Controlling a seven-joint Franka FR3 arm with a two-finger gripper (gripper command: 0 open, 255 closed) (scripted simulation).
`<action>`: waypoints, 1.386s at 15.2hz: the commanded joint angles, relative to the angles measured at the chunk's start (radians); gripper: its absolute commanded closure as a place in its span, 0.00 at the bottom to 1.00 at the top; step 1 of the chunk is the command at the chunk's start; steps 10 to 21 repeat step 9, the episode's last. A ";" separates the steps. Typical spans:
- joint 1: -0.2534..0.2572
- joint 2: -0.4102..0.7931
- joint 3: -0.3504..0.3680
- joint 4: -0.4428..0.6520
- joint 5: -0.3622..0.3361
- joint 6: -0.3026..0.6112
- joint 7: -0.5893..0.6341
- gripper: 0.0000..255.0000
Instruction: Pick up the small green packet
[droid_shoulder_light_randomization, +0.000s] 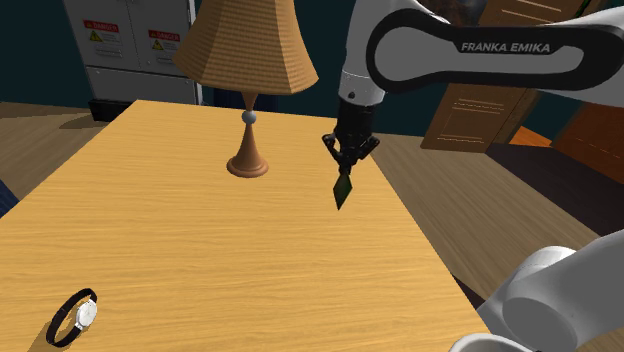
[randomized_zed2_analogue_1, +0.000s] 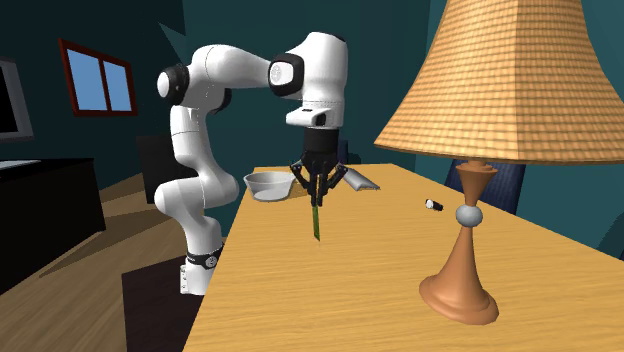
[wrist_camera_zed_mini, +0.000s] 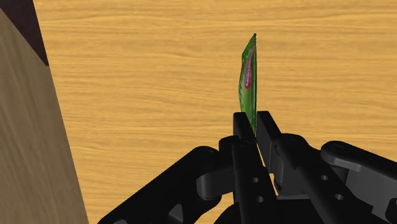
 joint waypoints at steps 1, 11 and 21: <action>-0.001 0.003 -0.002 0.034 -0.002 -0.031 0.000 1.00; -0.004 0.013 -0.005 0.126 -0.006 -0.114 0.001 1.00; -0.004 0.013 -0.005 0.126 -0.006 -0.114 0.001 1.00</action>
